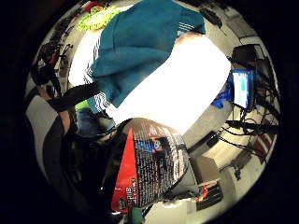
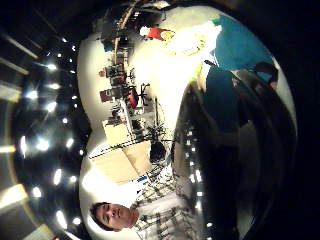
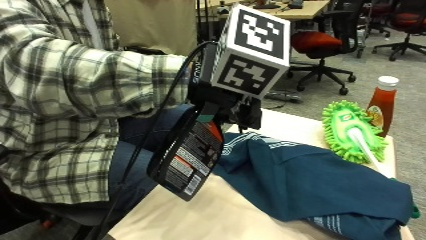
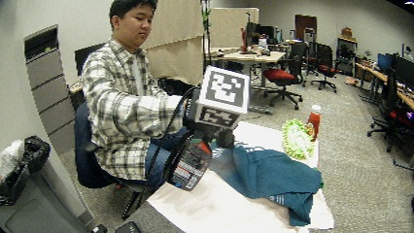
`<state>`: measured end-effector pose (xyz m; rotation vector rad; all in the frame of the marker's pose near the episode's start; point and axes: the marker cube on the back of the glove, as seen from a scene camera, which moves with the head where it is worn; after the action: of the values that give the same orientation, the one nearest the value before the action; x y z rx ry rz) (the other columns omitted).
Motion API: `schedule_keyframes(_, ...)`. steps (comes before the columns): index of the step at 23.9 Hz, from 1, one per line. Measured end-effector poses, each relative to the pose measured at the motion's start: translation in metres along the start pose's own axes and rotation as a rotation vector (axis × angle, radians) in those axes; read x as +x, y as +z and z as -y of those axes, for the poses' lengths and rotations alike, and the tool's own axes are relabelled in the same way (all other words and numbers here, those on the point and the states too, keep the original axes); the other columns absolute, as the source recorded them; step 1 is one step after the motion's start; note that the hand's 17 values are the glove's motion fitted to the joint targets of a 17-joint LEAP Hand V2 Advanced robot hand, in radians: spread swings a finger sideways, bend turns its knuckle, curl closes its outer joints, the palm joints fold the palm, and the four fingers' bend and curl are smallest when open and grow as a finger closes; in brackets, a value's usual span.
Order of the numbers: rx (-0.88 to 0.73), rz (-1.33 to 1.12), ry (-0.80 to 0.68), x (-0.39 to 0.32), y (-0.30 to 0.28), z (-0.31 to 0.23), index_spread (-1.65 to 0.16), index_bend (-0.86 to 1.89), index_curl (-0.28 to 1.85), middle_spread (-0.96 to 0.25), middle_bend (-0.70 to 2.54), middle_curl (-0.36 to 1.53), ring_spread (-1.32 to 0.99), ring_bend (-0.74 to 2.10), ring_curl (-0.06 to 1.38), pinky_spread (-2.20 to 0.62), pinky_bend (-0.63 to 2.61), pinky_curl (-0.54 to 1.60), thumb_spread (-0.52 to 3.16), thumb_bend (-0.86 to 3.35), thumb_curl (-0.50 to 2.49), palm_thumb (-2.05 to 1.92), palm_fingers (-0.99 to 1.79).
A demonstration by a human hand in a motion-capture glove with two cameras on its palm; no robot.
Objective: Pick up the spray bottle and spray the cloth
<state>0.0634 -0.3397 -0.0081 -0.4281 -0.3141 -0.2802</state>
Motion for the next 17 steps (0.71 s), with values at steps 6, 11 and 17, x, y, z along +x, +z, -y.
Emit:
schedule_keyframes(6,-0.131,-0.1,0.076,-0.006,0.026,0.018,-0.18,0.43,0.58,-0.08,0.64,0.55,-0.2,0.6,0.5,-0.18,0.42,0.43,-0.05,-0.03,0.75,1.09,1.33)
schedule_keyframes(11,-0.227,-0.206,0.143,-0.004,0.048,0.028,-0.18,0.42,0.58,-0.08,0.65,0.55,-0.2,0.6,0.5,-0.18,0.42,0.43,-0.06,-0.03,0.75,1.09,1.33)
schedule_keyframes(17,-0.287,-0.349,0.204,0.001,0.065,0.034,-0.18,0.42,0.59,-0.08,0.65,0.55,-0.2,0.6,0.5,-0.17,0.42,0.43,-0.06,-0.03,0.75,1.09,1.33)
